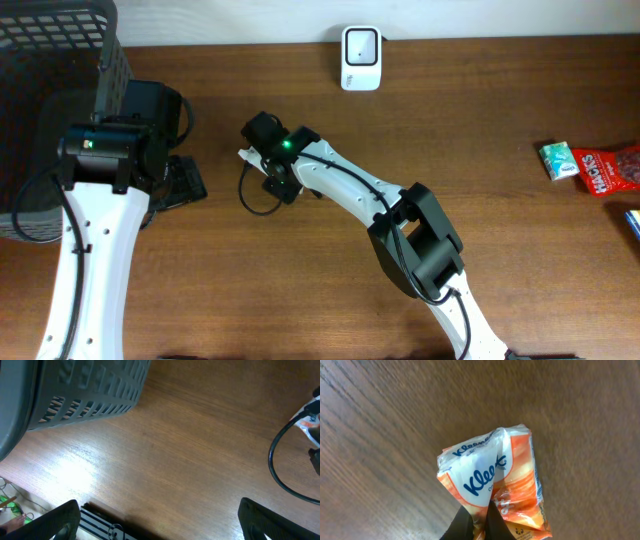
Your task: Scan the item barcode
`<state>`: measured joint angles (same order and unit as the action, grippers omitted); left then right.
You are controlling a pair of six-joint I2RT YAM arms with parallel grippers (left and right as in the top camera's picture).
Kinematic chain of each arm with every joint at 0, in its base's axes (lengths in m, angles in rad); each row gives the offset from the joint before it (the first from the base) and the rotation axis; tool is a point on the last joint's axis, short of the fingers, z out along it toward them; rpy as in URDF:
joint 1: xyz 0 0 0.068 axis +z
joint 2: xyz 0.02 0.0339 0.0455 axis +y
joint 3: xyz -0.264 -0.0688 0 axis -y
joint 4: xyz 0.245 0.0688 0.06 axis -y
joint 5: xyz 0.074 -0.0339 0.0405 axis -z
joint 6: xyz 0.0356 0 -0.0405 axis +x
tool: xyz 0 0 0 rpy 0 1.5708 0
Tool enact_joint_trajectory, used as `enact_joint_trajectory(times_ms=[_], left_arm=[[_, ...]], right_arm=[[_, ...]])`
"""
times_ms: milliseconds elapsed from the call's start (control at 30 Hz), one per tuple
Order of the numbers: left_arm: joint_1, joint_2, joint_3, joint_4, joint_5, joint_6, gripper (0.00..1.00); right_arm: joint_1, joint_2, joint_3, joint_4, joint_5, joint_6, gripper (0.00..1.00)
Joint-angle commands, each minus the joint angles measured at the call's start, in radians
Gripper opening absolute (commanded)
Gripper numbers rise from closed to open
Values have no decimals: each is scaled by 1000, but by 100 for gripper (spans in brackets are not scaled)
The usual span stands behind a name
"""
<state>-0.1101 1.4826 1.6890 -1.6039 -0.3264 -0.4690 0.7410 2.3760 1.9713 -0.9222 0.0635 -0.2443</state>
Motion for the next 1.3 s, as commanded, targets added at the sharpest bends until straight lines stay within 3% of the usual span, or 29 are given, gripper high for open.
enact_joint_trajectory(times_ms=[0,33,67,233,267,367,433,600,733,833,933,967,1000,1067,1267], left_arm=[[2,-20,-6,2,-10,-12,99],[2,-20,-6,2,-10,-12,99],[2,-20,-6,2,-10,-12,99],[2,-20,-6,2,-10,-12,99],[2,-20,-6,2,-10,-12,99],[2,-20,-6,2,-10,-12,99],[2,-20,-6,2,-10,-12,99],[2,-20,-6,2,-10,-12,99],[2,-20,-6,2,-10,-12,99],[2,-20,-6,2,-10,-12,99],[2,-20,-6,2,-10,-12,99],[2,-20,-6,2,-10,-12,99],[2,-20,-6,2,-10,-12,99],[2,-20,-6,2,-10,-12,99],[2,-20,-6,2,-10,-12,99]], right_arm=[[-19,-14,81,-82,-12,152,4],[-36,-14,123,-124,-49,177,4],[-86,-14,211,-218,-237,179,4],[-270,-14,309,-340,-825,174,4],[-345,-9,296,-361,-991,170,4],[-438,-6,215,-364,-1192,166,4],[-492,-6,103,-364,-1362,85,4],[-521,-6,-143,-262,-1509,36,4],[-520,-6,-208,-229,-1371,84,4],[-519,-6,-208,-213,-1058,277,8],[-519,-6,-208,-231,-681,457,43],[-519,-7,-204,-249,-616,476,69],[-520,-8,-197,-274,-566,484,86],[-520,-8,-164,-334,-483,489,94],[-512,-14,41,-556,-216,523,95]])
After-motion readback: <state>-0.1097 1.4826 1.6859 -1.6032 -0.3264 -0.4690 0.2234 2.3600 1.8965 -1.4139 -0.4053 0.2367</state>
